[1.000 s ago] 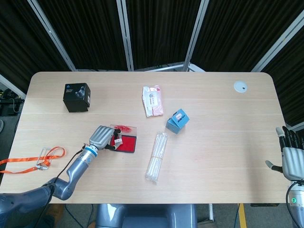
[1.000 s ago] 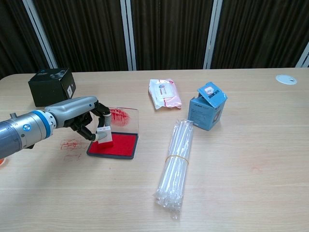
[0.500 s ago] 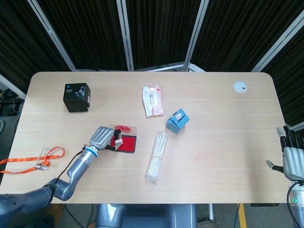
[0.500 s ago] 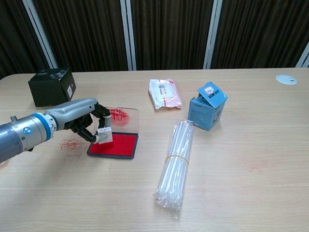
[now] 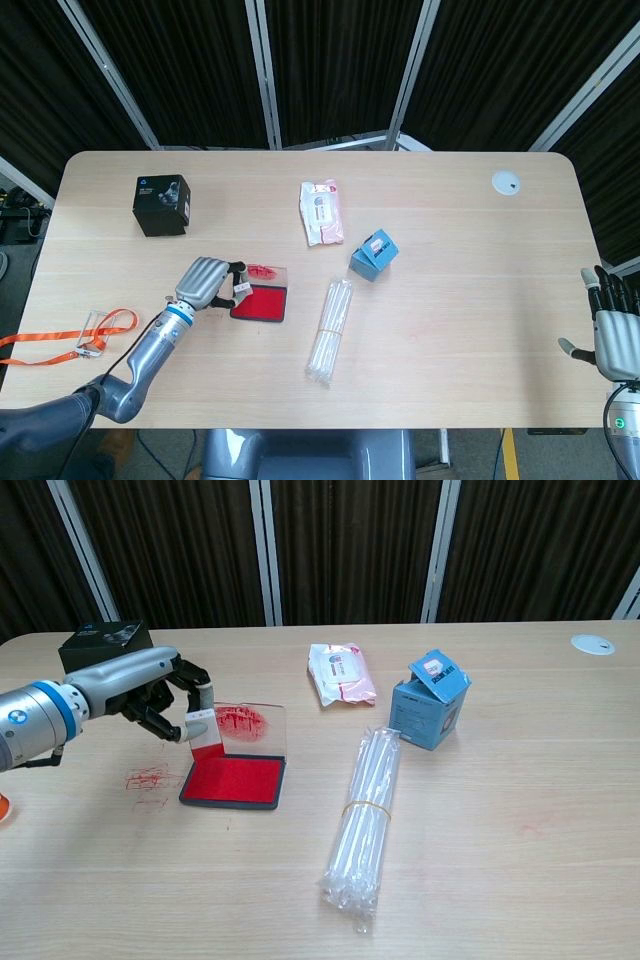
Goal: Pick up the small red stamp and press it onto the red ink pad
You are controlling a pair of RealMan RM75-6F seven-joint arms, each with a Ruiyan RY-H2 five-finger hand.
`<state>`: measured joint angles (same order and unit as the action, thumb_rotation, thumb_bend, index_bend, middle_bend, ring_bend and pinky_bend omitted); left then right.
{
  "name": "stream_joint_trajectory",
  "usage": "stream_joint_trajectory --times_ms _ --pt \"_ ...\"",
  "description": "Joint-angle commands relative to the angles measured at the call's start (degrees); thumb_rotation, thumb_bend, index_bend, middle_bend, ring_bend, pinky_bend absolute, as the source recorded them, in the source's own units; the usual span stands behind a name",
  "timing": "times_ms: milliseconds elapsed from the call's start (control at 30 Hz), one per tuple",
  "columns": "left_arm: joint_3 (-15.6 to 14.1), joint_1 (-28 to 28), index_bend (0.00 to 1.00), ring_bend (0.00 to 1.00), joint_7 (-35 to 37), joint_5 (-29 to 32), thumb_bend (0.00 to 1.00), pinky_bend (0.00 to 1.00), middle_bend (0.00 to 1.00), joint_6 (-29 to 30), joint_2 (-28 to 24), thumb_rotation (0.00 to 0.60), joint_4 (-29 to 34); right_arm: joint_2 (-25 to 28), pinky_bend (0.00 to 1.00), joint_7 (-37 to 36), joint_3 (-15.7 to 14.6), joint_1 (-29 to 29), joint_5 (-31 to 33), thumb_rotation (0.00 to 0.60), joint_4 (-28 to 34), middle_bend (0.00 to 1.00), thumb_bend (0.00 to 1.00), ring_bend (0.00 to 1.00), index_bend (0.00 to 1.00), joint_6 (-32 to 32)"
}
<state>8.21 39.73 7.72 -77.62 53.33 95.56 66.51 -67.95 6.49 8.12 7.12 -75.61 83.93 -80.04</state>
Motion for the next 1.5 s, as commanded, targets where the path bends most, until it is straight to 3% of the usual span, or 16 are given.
stream_joint_trajectory --times_ms 33,333,867,1267,1500 --pt "0.1 -0.7 0.59 0.91 0.1 0.3 0.38 0.88 0.6 0.5 -1.8 0.6 1.4 0.0 0.0 0.0 0.0 0.0 -0.1 0.6 0.1 0.0 0.0 0.0 0.0 -0.1" --pt "-2.2 -3.2 0.58 0.9 2.4 1.0 0.38 0.88 0.58 -0.1 -3.4 0.6 -0.9 0.2 0.0 0.2 -0.2 -0.1 -0.4 0.6 0.7 0.0 0.0 0.0 0.0 -0.2" --pt "-3.7 -4.6 0.55 0.9 3.9 1.0 0.37 0.88 0.49 -1.3 -0.2 0.6 -7.1 0.4 0.0 0.0 -0.3 -0.2 -0.5 0.6 0.9 0.0 0.0 0.0 0.0 -0.4" --pt "-3.7 -4.9 0.43 0.9 3.5 0.7 0.16 0.88 0.41 -1.0 0.6 0.6 -7.8 0.6 0.0 -0.2 -0.2 -0.2 -0.4 0.6 1.0 0.0 0.0 0.0 0.0 -0.3" --pt "-3.5 -5.3 0.35 0.9 3.8 0.3 0.14 0.88 0.39 -0.1 0.3 0.6 -7.4 0.7 0.0 -0.1 -0.2 -0.3 -0.3 0.6 1.1 0.0 0.0 0.0 0.0 -0.3"
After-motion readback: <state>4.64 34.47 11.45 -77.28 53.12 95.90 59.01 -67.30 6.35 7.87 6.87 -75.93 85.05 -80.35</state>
